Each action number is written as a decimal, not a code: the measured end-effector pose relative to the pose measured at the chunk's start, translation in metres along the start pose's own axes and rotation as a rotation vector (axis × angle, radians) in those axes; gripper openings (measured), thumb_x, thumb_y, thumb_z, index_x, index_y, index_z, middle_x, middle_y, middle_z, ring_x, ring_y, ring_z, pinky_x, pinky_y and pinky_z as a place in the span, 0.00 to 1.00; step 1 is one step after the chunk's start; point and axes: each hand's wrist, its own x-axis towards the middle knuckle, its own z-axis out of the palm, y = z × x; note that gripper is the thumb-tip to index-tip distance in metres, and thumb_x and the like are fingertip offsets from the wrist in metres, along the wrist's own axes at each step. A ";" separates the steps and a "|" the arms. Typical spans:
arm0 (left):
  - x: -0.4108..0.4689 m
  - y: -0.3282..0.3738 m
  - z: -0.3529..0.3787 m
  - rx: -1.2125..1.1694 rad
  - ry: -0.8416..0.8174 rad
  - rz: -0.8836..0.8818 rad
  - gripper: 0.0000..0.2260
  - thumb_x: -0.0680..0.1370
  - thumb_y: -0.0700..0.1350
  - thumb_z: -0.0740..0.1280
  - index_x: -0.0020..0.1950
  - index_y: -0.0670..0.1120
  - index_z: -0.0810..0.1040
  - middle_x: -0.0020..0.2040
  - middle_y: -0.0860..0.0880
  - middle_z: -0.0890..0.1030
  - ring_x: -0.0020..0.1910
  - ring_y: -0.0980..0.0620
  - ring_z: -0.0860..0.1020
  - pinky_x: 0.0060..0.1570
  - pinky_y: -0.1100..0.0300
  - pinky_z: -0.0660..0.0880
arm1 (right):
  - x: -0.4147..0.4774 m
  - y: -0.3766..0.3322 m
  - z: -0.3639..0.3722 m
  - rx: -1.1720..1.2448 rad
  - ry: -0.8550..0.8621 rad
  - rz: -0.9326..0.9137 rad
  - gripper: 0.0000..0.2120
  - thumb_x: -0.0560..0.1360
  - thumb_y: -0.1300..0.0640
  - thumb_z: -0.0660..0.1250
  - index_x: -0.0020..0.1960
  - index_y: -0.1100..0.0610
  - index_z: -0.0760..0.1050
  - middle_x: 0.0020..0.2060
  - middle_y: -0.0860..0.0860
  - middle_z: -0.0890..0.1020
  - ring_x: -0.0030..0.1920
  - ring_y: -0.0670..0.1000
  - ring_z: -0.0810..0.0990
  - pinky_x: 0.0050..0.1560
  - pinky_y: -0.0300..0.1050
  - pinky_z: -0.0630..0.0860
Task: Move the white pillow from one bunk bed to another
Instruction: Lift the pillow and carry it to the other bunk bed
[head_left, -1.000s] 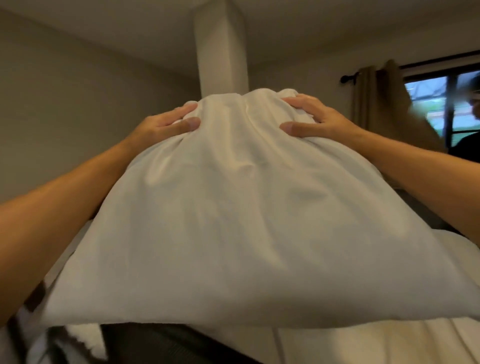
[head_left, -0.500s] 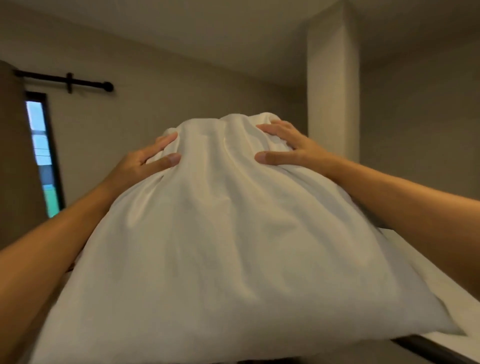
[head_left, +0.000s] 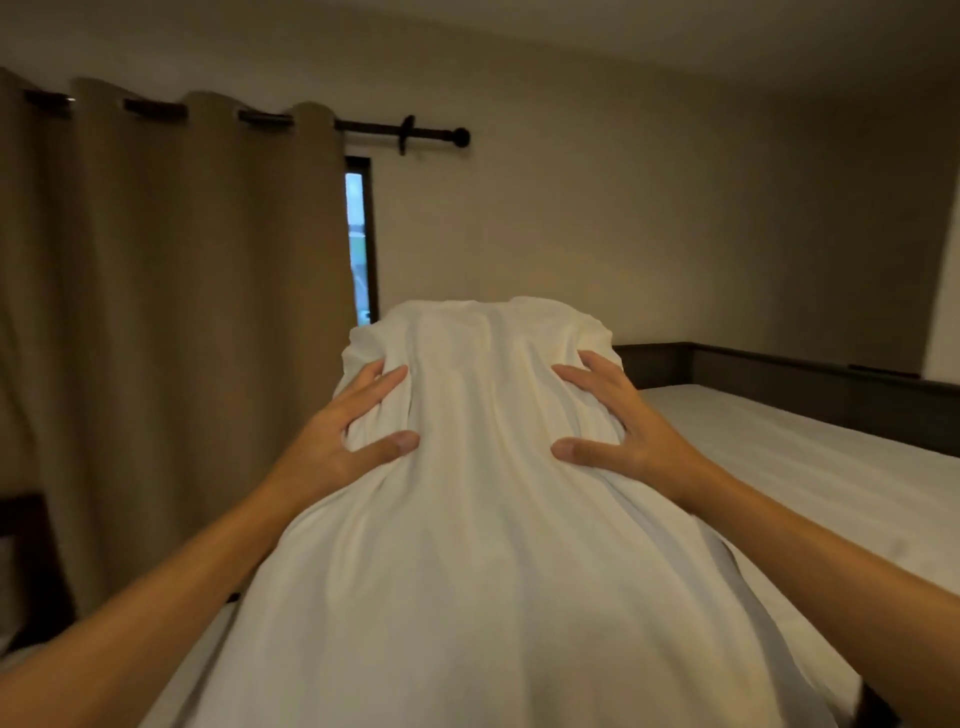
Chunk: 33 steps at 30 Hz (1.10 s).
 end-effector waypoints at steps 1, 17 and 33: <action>-0.005 -0.010 -0.003 0.016 0.006 -0.013 0.34 0.62 0.67 0.70 0.68 0.68 0.67 0.75 0.62 0.58 0.73 0.69 0.56 0.69 0.66 0.55 | 0.005 0.006 0.012 0.011 -0.011 -0.009 0.38 0.63 0.35 0.70 0.69 0.32 0.59 0.74 0.34 0.52 0.70 0.40 0.57 0.68 0.45 0.58; 0.014 -0.105 0.022 0.172 0.081 -0.259 0.36 0.64 0.69 0.66 0.71 0.66 0.62 0.76 0.64 0.56 0.73 0.62 0.56 0.70 0.56 0.56 | 0.107 0.121 0.097 0.131 -0.152 -0.105 0.40 0.63 0.39 0.72 0.72 0.37 0.60 0.75 0.36 0.52 0.70 0.39 0.55 0.68 0.44 0.56; 0.112 -0.193 0.016 0.140 0.097 -0.226 0.29 0.68 0.63 0.69 0.68 0.69 0.63 0.73 0.65 0.56 0.71 0.63 0.57 0.67 0.61 0.56 | 0.220 0.165 0.120 0.154 -0.126 -0.145 0.37 0.65 0.44 0.74 0.71 0.40 0.63 0.75 0.39 0.53 0.71 0.37 0.55 0.63 0.32 0.55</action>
